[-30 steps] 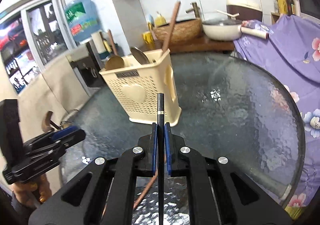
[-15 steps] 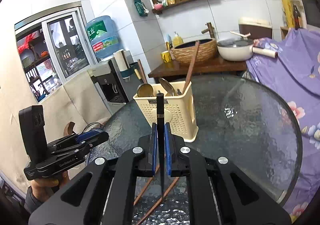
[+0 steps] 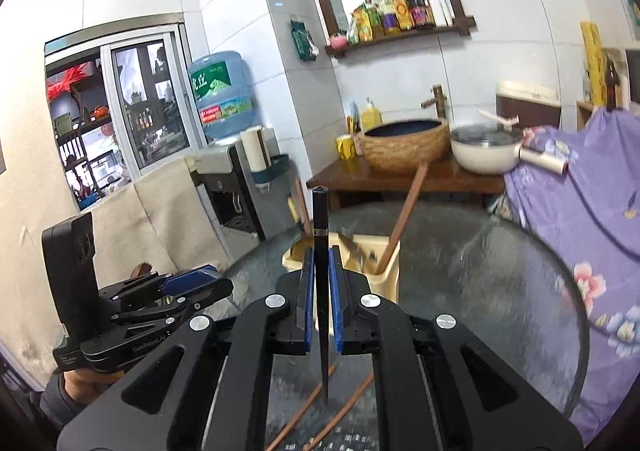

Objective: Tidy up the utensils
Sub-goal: 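Lift the spoon and black chopstick upright and lower them into the holder, then open both tools to release the utensils in the holder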

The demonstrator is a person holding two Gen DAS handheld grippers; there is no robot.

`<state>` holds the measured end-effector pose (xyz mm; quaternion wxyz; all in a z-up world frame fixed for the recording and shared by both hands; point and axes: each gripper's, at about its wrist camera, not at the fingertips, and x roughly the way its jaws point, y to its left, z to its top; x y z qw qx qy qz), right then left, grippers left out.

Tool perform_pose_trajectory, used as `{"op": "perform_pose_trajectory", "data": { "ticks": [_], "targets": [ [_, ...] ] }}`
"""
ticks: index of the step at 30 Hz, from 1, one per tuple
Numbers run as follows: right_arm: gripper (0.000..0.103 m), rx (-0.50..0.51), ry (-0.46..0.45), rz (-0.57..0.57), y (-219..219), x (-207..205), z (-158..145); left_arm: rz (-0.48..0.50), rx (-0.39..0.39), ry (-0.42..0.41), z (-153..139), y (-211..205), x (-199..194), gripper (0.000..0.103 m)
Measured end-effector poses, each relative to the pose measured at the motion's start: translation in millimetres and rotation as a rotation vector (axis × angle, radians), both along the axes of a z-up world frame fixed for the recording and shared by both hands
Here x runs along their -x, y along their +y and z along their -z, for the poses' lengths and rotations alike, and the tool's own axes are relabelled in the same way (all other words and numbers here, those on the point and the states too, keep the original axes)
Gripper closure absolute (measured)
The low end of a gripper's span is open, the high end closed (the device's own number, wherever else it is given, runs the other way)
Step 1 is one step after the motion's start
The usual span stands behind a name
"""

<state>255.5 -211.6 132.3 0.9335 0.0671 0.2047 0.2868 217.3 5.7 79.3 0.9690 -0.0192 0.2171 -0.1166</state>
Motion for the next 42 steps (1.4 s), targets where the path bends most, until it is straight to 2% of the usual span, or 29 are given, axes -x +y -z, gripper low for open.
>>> {"op": "perform_pose_trajectory", "data": {
  "ticks": [2, 8, 11, 13, 18, 26, 30, 42],
  "targets": [
    [0.095, -0.015, -0.011, -0.007, 1.9, -9.9, -14.0, 0.002, 0.01, -0.025, -19.3, 0.8, -9.0, 0.069],
    [0.095, -0.052, -0.131, 0.059, 4.4, -37.0, -69.8, -0.03, 0.047, -0.1, -67.7, 2.2, -36.4, 0.069],
    [0.095, -0.047, -0.175, 0.1, 9.2, -49.8, -82.3, -0.047, 0.046, -0.123, -78.3, -1.0, -52.7, 0.069],
    [0.095, -0.042, -0.185, 0.125, 12.8, -59.3, -79.9, -0.056, 0.05, -0.12, -77.1, -2.2, -63.3, 0.069],
    [0.095, -0.001, -0.178, 0.176, 21.3, -77.5, -45.6, -0.09, 0.027, -0.08, -47.6, -8.9, -85.4, 0.069],
    [0.095, 0.025, -0.064, 0.197, 25.1, -99.8, 17.7, -0.101, 0.008, 0.006, 8.0, -13.4, -92.9, 0.069],
    [0.095, 0.031, -0.021, 0.197, 25.4, -104.6, 42.0, -0.104, -0.013, 0.034, 26.3, -15.3, -96.2, 0.069],
    [0.095, 0.011, -0.009, 0.208, 20.6, -103.6, 51.7, -0.111, -0.043, 0.08, 56.0, -17.4, -102.7, 0.069]
  ]
}}
